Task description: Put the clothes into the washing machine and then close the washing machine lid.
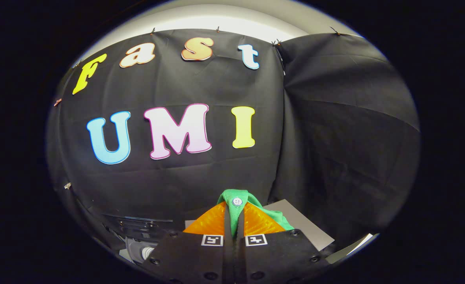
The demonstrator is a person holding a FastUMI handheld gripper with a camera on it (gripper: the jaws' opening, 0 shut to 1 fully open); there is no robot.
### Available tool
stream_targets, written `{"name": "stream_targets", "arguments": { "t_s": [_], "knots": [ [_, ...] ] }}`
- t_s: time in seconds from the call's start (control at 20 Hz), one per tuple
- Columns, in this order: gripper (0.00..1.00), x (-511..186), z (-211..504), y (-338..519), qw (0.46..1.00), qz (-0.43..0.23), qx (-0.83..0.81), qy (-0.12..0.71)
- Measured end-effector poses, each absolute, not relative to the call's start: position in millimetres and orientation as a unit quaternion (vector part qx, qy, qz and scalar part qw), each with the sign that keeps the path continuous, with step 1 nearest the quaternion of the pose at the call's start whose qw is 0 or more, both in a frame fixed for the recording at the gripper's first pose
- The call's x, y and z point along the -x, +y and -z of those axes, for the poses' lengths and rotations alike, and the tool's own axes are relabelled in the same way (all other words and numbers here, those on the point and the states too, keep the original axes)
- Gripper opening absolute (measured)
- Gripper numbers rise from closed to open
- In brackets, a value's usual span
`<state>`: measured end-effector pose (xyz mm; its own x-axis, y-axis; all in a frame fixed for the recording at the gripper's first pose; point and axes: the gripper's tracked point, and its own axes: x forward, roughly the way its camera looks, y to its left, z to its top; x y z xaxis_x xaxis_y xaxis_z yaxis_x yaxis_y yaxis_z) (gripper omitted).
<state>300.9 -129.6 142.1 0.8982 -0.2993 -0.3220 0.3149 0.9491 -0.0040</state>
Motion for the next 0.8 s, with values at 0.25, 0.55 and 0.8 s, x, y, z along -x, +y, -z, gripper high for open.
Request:
{"name": "stream_targets", "arguments": {
  "t_s": [0.25, 0.55, 0.8],
  "knots": [
    [0.06, -303, -156, -70, 0.979, 0.122, -0.032, 0.158],
    [0.06, -303, -154, 2, 0.983, 0.085, -0.05, 0.154],
    [0.06, -301, -141, 52, 0.984, 0.065, -0.052, 0.16]
  ]
}}
